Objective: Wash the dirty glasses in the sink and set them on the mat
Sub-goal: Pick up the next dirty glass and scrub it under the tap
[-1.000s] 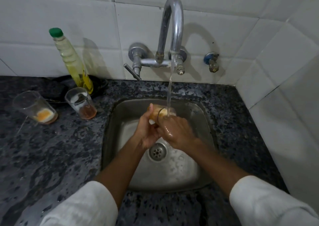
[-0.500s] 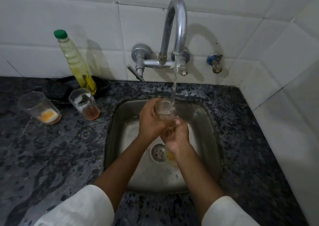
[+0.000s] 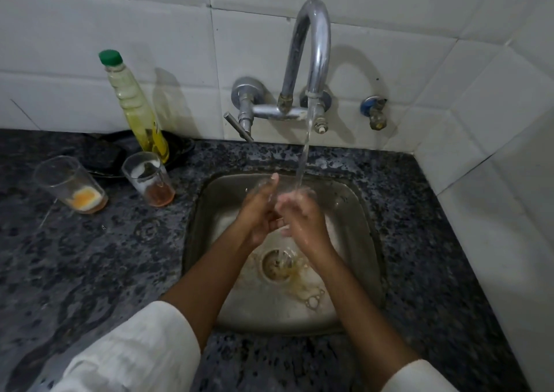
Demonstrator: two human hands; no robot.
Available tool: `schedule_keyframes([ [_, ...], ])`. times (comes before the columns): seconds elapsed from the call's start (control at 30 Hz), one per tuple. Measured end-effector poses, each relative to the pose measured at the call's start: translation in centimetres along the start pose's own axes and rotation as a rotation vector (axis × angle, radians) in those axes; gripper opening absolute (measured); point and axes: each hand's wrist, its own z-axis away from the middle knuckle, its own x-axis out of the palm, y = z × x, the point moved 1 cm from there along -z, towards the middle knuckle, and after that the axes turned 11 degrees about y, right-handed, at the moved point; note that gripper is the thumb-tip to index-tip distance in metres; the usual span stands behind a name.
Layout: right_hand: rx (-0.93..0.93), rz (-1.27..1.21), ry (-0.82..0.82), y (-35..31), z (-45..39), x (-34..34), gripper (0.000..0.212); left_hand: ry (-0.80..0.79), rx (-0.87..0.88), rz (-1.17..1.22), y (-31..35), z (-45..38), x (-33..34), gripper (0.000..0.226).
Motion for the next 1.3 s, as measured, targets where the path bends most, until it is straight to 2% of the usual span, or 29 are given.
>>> schedule_keyframes([
  [0.07, -0.261, 0.436, -0.079, 0.7, -0.5, 0.2, 0.024, -0.162, -0.075, 0.129, -0.8, 0.0, -0.5, 0.04],
  [0.1, -0.27, 0.483, -0.049, 0.6, -0.6, 0.4, 0.026, -0.192, -0.09, 0.225, -1.2, 0.1, -0.6, 0.036],
  [0.2, 0.096, 0.053, 0.088, -0.2, -0.9, 1.2, 0.017, -0.136, -0.121, 0.428, -2.8, 0.5, -0.3, 0.027],
  [0.23, 0.126, -0.015, 0.088, -0.5, -0.8, 1.4, 0.016, -0.112, -0.149, 0.473, -3.1, 0.5, -0.1, 0.026],
  [0.27, 0.046, 0.044, 0.037, -0.7, -0.4, 1.2, 0.019, -0.096, -0.148, 0.471, -3.1, 0.3, -0.1, 0.028],
  [0.3, -0.135, 0.216, -0.064, -0.8, -0.1, 0.6, 0.024, -0.096, -0.151, 0.438, -2.8, 0.1, -0.1, 0.032],
  [0.37, -0.525, 0.785, -0.286, 0.1, -0.2, -1.0, 0.037, -0.058, -0.193, 0.24, -1.4, -0.2, -0.5, 0.036],
  [0.4, -0.64, 0.994, -0.364, 0.4, -0.5, -1.9, 0.04, -0.027, -0.225, 0.118, -1.2, -0.5, -0.9, 0.034],
  [0.43, -0.715, 1.07, -0.369, 0.5, -0.7, -2.4, 0.037, -0.029, -0.247, 0.055, -1.1, -0.4, -1.0, 0.035],
  [0.47, -0.721, 1.017, -0.323, 0.3, -0.7, -2.0, 0.033, -0.055, -0.236, 0.052, -1.5, -0.3, -1.0, 0.04],
  [0.5, -0.645, 0.87, -0.213, -0.3, -0.6, -1.5, 0.031, -0.101, -0.22, 0.131, -2.0, 0.1, -0.7, 0.045],
  [0.57, -0.234, 0.322, 0.018, -1.6, -0.7, 0.1, 0.029, -0.158, -0.202, 0.362, -3.1, 0.5, -0.2, 0.04],
  [0.6, -0.108, 0.139, 0.063, -2.0, -0.7, 0.7, 0.028, -0.154, -0.177, 0.44, -3.3, 0.2, -0.1, 0.033],
  [0.63, -0.11, 0.121, 0.038, -2.4, -0.3, 0.9, 0.027, -0.16, -0.149, 0.468, -3.0, 0.0, -0.1, 0.029],
  [0.67, -0.249, 0.274, -0.047, -2.4, 0.0, 0.5, 0.025, -0.139, -0.117, 0.421, -2.5, -0.3, -0.1, 0.032],
  [0.73, -0.585, 0.885, -0.282, -2.1, 0.4, -0.9, 0.024, -0.059, -0.108, 0.207, -1.3, -1.1, -0.6, 0.042],
  [0.77, -0.669, 1.126, -0.341, -2.0, 0.2, -1.8, 0.024, -0.008, -0.133, 0.101, -1.0, -1.3, -0.8, 0.042],
  [0.8, -0.723, 1.202, -0.348, -1.8, 0.0, -2.3, 0.024, 0.016, -0.14, 0.043, -1.0, -1.3, -1.0, 0.044],
  [0.87, -0.672, 0.954, -0.244, -2.2, 0.1, -1.4, 0.024, -0.049, -0.12, 0.118, -1.3, -0.5, -0.8, 0.051],
  [0.93, -0.319, 0.322, -0.009, -2.8, -0.3, 0.2, 0.024, -0.105, -0.092, 0.314, -1.8, 0.3, -0.2, 0.04],
  [0.97, -0.12, 0.09, 0.035, -3.1, -0.5, 1.0, 0.024, -0.105, -0.092, 0.38, -2.1, 0.3, -0.1, 0.033],
  [1.0, -0.051, 0.031, 0.013, -3.1, -0.3, 1.3, 0.023, -0.094, -0.082, 0.407, -2.0, 0.0, -0.1, 0.031],
  [1.03, -0.138, 0.184, -0.066, -3.1, -0.4, 1.0, 0.021, -0.095, -0.087, 0.402, -1.5, 0.0, 0.0, 0.033],
  [1.1, -0.495, 0.89, -0.281, -2.3, -0.3, -0.1, 0.02, -0.056, -0.101, 0.235, -0.4, -0.5, -0.4, 0.042],
  [1.13, -0.619, 1.161, -0.327, -1.9, -0.6, -0.9, 0.022, -0.024, -0.111, 0.128, -0.2, -0.9, -0.7, 0.045],
  [1.17, -0.675, 1.214, -0.33, -1.7, -0.8, -1.3, 0.022, -0.013, -0.114, 0.062, -0.3, -0.9, -0.9, 0.048],
  [1.2, -0.646, 1.091, -0.296, -1.6, -0.8, -1.1, 0.019, -0.038, -0.091, 0.058, -0.5, -0.7, -0.9, 0.05],
  [1.23, -0.527, 0.842, -0.233, -2.4, -0.5, -0.6, 0.018, -0.08, -0.064, 0.135, -0.8, -0.5, -0.7, 0.047],
  [1.3, -0.088, 0.161, -0.074, -3.5, -0.6, 0.9, 0.026, -0.127, -0.037, 0.308, -1.3, 0.1, -0.3, 0.034],
])
